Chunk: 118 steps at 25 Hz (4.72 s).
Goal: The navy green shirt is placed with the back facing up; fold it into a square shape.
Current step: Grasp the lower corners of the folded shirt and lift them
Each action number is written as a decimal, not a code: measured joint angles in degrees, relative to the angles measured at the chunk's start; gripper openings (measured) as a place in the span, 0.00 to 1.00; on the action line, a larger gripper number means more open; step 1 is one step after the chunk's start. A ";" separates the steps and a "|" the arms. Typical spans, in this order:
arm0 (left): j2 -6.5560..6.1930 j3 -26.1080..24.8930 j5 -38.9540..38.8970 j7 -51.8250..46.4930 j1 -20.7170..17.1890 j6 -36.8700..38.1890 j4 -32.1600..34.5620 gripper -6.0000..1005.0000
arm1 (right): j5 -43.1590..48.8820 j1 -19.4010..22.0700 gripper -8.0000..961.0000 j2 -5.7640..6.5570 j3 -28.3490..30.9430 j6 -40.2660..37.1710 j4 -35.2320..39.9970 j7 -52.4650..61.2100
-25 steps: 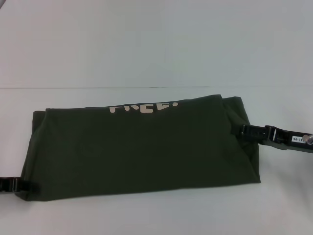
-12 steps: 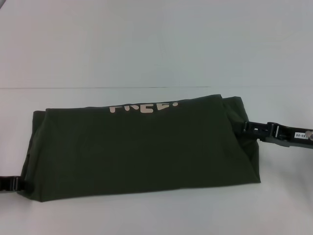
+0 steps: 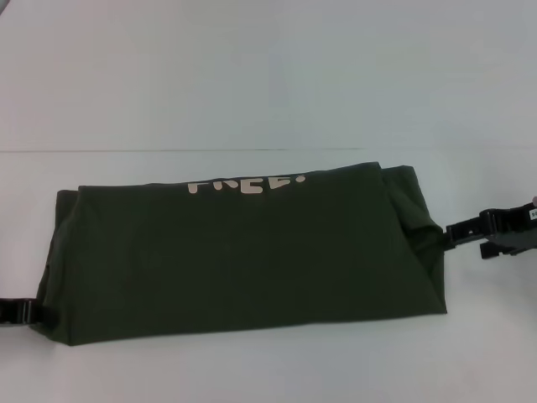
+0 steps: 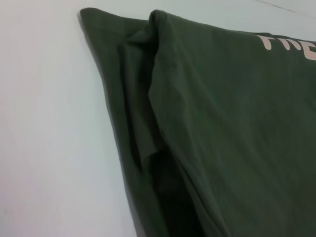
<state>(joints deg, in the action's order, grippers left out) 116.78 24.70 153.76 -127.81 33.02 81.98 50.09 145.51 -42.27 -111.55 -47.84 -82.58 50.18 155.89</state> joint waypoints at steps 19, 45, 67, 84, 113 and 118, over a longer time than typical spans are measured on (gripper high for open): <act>-0.06 -0.14 -0.16 0.37 -0.07 0.12 0.01 0.01 | 9.54 -5.74 0.91 -5.69 -2.51 6.85 -6.41 0.86; -0.06 0.00 -0.40 0.37 0.36 0.11 0.00 0.01 | 9.47 -5.80 0.88 -7.54 -2.62 12.97 -7.81 -1.25; -0.15 0.17 -0.40 0.37 0.47 -0.01 -0.09 0.01 | 9.08 -5.44 0.88 -7.68 -2.01 13.14 -9.89 -1.32; -0.15 -0.13 -0.42 0.37 0.46 0.28 0.01 0.01 | 9.42 -5.01 0.20 -7.64 -2.40 12.86 -9.60 -1.56; -1.21 -2.63 4.49 0.56 0.03 19.44 3.63 0.01 | 5.83 1.80 0.02 -6.69 -1.11 -7.78 -4.00 -10.14; -1.52 -2.66 5.62 1.00 -0.05 23.71 4.02 0.01 | 5.13 3.14 0.02 -6.65 -1.11 -9.53 -4.13 -11.92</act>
<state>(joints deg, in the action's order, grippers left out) 115.26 22.04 159.39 -126.81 32.97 105.68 54.12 150.65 -39.13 -118.20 -48.95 -92.11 46.05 143.97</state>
